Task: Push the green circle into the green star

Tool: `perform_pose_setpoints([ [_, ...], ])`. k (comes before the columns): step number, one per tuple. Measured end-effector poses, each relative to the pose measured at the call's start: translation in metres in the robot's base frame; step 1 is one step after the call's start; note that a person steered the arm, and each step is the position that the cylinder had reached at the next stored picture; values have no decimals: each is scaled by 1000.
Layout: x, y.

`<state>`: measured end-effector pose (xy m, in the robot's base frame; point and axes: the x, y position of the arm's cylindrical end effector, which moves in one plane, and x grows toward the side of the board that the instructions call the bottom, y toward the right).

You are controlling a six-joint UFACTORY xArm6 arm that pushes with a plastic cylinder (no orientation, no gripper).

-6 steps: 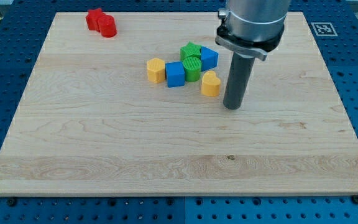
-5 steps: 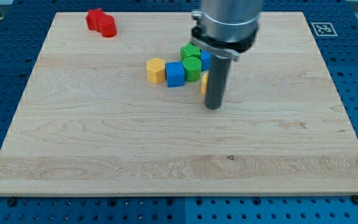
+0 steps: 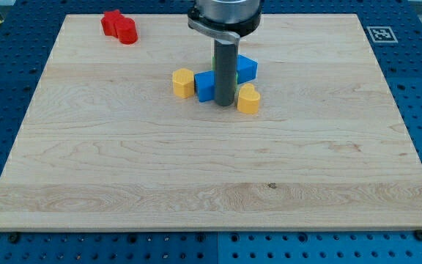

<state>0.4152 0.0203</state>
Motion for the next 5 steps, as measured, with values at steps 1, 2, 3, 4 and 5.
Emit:
perform_pose_setpoints([
  [1, -14, 9],
  [2, -22, 14],
  [3, -23, 14],
  [4, -23, 5],
  [5, -23, -14],
])
